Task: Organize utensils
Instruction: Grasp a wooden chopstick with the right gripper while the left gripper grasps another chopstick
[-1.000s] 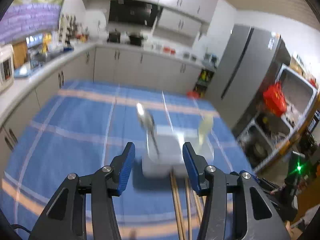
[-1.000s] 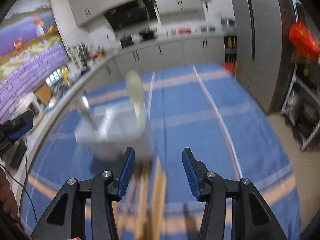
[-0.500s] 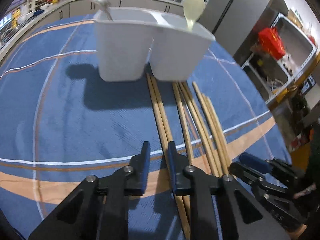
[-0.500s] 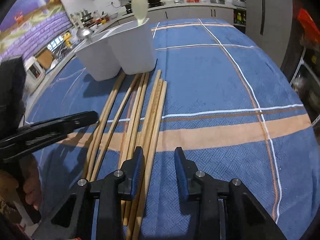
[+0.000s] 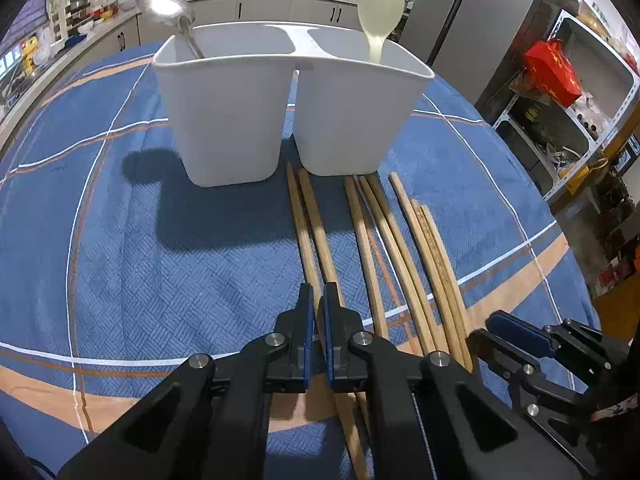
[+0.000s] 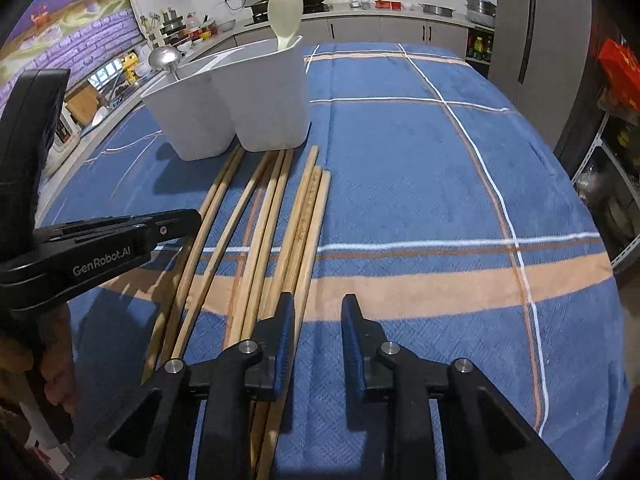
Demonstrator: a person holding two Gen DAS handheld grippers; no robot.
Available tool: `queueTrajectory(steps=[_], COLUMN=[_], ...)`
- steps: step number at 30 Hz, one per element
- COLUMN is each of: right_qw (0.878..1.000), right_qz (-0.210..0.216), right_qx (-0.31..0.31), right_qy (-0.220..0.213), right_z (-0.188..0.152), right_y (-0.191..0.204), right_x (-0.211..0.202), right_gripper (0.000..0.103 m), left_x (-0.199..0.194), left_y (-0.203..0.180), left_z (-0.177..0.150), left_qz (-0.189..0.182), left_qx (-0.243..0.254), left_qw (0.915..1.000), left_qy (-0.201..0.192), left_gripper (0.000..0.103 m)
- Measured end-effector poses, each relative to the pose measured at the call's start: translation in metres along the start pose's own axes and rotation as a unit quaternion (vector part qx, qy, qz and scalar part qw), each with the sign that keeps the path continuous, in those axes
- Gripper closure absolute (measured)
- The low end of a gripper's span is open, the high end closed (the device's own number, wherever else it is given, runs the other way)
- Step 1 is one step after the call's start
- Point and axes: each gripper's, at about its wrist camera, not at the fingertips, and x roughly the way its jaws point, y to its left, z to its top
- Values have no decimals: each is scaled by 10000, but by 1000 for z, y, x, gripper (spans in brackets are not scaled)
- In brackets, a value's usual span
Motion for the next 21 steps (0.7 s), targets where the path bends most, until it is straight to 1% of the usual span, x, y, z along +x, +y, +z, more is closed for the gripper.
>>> queueTrajectory(steps=[6, 7, 8, 9, 11, 12, 13, 14, 15, 16, 17, 20, 21], right_qw=[9996, 9991, 9986, 9976, 9972, 9973, 9974, 9977, 9978, 9976, 9976, 9970, 9966], right_qz=[-228, -304, -395, -511, -514, -510, -529, -526, -539, -581, -593, -667, -711], right_qx=[-129, -176, -286, -434, -483, -436, -363, -290, -197, -94, -19, 71, 110], right_qy=[126, 233, 202, 193, 259, 297, 312, 319, 331, 352, 367, 389, 398], right_z=[14, 18, 19, 21, 24, 25, 24, 22, 19, 15, 11, -2, -8], right_y=[6, 9, 14, 19, 23, 20, 15, 9, 2, -8, -16, -31, -39], right_x=[8, 14, 16, 19, 20, 20, 18, 16, 13, 9, 5, -7, -13], right_gripper=[79, 78, 78, 79, 84, 91, 94, 94, 95, 95, 95, 95, 95], left_x=[-6, -4, -4, -2, -3, -1, -4, -9, -10, -12, -16, -28, -31], left_y=[2, 0, 0, -1, -1, -2, 1, 4, 9, 17, 25, 39, 41], left_z=[-2, -1, 0, 0, 0, 2, 0, -3, -7, -12, -19, -34, -36], left_qz=[110, 123, 129, 128, 127, 112, 91, 161, 217, 193, 95, 232, 172], left_qx=[-10, -34, -65, -75, -82, -92, -109, -118, -150, -273, -412, -520, -551], left_qw=[9999, 9999, 9999, 9999, 9999, 9999, 9998, 9998, 9996, 9992, 9990, 9983, 9982], left_qy=[2, 9, 17, 23, 63, 93, 101, 74, 125, 199, 168, 155, 140], left_gripper=[99, 98, 98, 98, 98, 98, 99, 103, 103, 103, 103, 103, 103])
